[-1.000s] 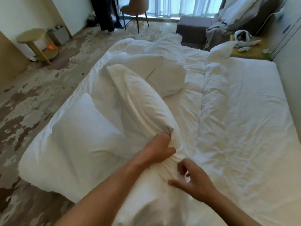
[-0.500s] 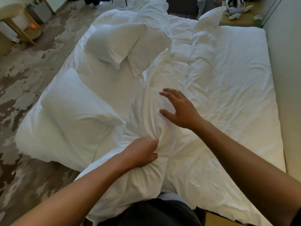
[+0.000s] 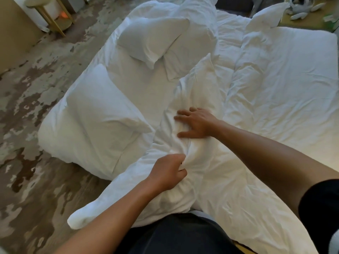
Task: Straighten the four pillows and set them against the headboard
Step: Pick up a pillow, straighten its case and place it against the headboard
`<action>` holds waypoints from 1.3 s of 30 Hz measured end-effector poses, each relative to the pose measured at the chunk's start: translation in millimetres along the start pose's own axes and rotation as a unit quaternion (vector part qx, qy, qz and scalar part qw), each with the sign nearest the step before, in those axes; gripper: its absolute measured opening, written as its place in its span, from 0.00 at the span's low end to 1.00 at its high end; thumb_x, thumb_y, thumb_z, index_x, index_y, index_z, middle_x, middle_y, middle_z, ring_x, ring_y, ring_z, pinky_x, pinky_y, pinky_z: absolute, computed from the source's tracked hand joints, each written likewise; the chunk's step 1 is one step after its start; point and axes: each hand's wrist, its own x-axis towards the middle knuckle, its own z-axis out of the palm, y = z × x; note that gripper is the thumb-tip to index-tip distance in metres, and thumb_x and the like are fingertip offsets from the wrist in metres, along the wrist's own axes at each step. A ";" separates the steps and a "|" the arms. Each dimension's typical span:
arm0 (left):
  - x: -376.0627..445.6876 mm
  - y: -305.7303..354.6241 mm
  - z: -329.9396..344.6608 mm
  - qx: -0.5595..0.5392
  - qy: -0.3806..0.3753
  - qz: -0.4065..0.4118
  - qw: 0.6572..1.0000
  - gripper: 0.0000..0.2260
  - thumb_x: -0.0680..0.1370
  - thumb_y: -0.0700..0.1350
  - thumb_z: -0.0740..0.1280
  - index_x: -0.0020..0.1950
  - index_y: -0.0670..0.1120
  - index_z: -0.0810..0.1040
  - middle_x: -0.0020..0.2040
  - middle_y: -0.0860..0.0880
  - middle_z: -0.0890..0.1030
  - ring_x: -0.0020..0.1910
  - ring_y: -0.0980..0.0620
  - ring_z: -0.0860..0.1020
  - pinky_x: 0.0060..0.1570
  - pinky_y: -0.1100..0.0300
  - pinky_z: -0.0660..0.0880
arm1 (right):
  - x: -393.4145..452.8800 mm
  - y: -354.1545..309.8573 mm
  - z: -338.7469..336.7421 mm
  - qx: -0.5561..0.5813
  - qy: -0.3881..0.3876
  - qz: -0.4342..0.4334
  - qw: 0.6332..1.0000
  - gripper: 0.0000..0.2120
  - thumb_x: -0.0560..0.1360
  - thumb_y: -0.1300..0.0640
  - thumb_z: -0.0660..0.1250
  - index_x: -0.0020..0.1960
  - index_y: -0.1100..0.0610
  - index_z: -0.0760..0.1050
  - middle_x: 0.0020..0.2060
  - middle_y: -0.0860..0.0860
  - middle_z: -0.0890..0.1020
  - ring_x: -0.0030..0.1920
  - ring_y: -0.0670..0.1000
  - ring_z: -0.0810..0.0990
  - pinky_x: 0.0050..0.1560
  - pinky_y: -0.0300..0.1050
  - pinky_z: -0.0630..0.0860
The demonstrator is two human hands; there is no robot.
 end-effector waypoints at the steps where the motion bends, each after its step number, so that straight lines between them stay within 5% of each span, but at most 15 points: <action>1: -1.8 -0.2 1.3 -0.023 0.020 -0.013 0.999 0.11 0.71 0.51 0.64 0.37 0.53 0.62 0.35 0.55 0.69 0.35 0.54 0.68 0.36 0.56 0.65 | -0.7 4.4 4.6 0.003 -0.019 0.010 1.000 0.46 0.70 0.17 0.52 0.81 0.40 0.60 0.81 0.46 0.65 0.68 0.56 0.75 0.62 0.56 0.76; 3: -7.6 -4.5 8.8 -0.032 0.068 -0.051 0.996 0.11 0.71 0.57 0.67 0.45 0.53 0.70 0.45 0.55 0.73 0.45 0.54 0.70 0.44 0.56 0.70 | -2.9 12.6 13.1 0.017 -0.047 0.028 0.998 0.48 0.67 0.16 0.53 0.81 0.39 0.58 0.80 0.46 0.64 0.71 0.56 0.74 0.62 0.57 0.77; 4: -10.7 -7.0 13.4 -0.015 0.073 -0.085 0.994 0.19 0.71 0.61 0.68 0.54 0.52 0.72 0.52 0.54 0.73 0.51 0.52 0.71 0.51 0.55 0.72 | -4.4 16.2 16.5 0.022 -0.054 0.035 0.998 0.49 0.67 0.16 0.54 0.81 0.39 0.58 0.79 0.46 0.64 0.71 0.56 0.74 0.63 0.57 0.77; 6: -15.1 -11.1 21.0 0.011 0.046 -0.158 0.986 0.36 0.70 0.70 0.66 0.69 0.49 0.68 0.63 0.51 0.71 0.61 0.50 0.71 0.61 0.53 0.72 | -5.5 22.4 21.1 0.022 -0.055 0.039 0.997 0.48 0.66 0.16 0.55 0.80 0.41 0.61 0.75 0.47 0.67 0.68 0.56 0.76 0.61 0.57 0.78; 8: -16.1 -11.6 26.9 0.026 0.031 -0.197 0.980 0.41 0.70 0.74 0.62 0.73 0.48 0.65 0.66 0.50 0.72 0.64 0.48 0.72 0.63 0.53 0.71 | -6.3 26.0 24.6 0.017 -0.041 0.036 0.998 0.45 0.67 0.17 0.56 0.75 0.44 0.66 0.68 0.48 0.71 0.61 0.54 0.79 0.56 0.56 0.79; 13: -8.4 -11.5 28.3 -0.012 0.023 -0.196 0.980 0.31 0.69 0.75 0.62 0.57 0.51 0.70 0.49 0.53 0.79 0.48 0.51 0.79 0.45 0.55 0.76 | -0.8 35.5 23.3 0.103 -0.028 0.011 0.994 0.19 0.77 0.40 0.69 0.62 0.51 0.77 0.55 0.51 0.74 0.54 0.58 0.80 0.53 0.52 0.77; 16: -6.7 -14.4 20.4 -0.021 0.011 -0.195 0.981 0.31 0.67 0.77 0.61 0.56 0.54 0.68 0.44 0.54 0.80 0.43 0.50 0.80 0.40 0.53 0.75 | -4.1 37.3 20.1 0.091 -0.004 -0.024 0.996 0.08 0.80 0.50 0.68 0.54 0.54 0.79 0.54 0.52 0.76 0.53 0.58 0.79 0.52 0.52 0.76; 19: -9.4 -21.6 10.9 -0.051 0.022 -0.187 0.981 0.30 0.66 0.79 0.61 0.53 0.56 0.68 0.44 0.55 0.79 0.43 0.50 0.78 0.40 0.55 0.70 | -13.8 32.1 20.4 0.090 0.053 -0.017 0.994 0.09 0.84 0.48 0.63 0.55 0.52 0.75 0.57 0.50 0.77 0.52 0.55 0.79 0.48 0.52 0.77; 24: -9.9 -32.9 -14.9 -0.147 0.080 -0.147 0.975 0.23 0.72 0.71 0.67 0.33 0.53 0.66 0.32 0.55 0.76 0.33 0.55 0.75 0.34 0.56 0.68 | -28.9 7.0 13.8 0.172 0.159 0.084 0.969 0.12 0.85 0.46 0.55 0.49 0.53 0.69 0.40 0.51 0.80 0.38 0.59 0.80 0.36 0.50 0.70; 28: -18.6 -36.9 -35.9 -0.158 0.084 -0.073 0.981 0.18 0.78 0.61 0.68 0.38 0.48 0.78 0.35 0.53 0.82 0.36 0.55 0.80 0.40 0.50 0.78 | -47.3 -16.7 2.8 0.146 0.265 0.177 0.937 0.08 0.86 0.50 0.59 0.50 0.51 0.69 0.34 0.48 0.80 0.31 0.54 0.78 0.32 0.46 0.69; 32: -13.7 -55.0 -72.8 -0.148 0.104 -0.009 0.983 0.19 0.78 0.57 0.69 0.34 0.46 0.72 0.30 0.51 0.77 0.32 0.51 0.77 0.37 0.49 0.76 | -70.5 -33.5 -22.9 0.116 0.321 0.269 0.901 0.09 0.86 0.46 0.57 0.50 0.48 0.67 0.27 0.43 0.71 0.25 0.49 0.69 0.30 0.43 0.66; 39: 16.9 -81.9 -158.9 -0.108 0.098 0.094 0.985 0.19 0.77 0.56 0.70 0.33 0.48 0.68 0.31 0.52 0.75 0.37 0.44 0.78 0.40 0.47 0.77 | -82.8 -86.0 -94.3 0.099 0.428 0.372 0.818 0.09 0.86 0.46 0.57 0.51 0.50 0.69 0.27 0.42 0.69 0.25 0.47 0.69 0.30 0.42 0.65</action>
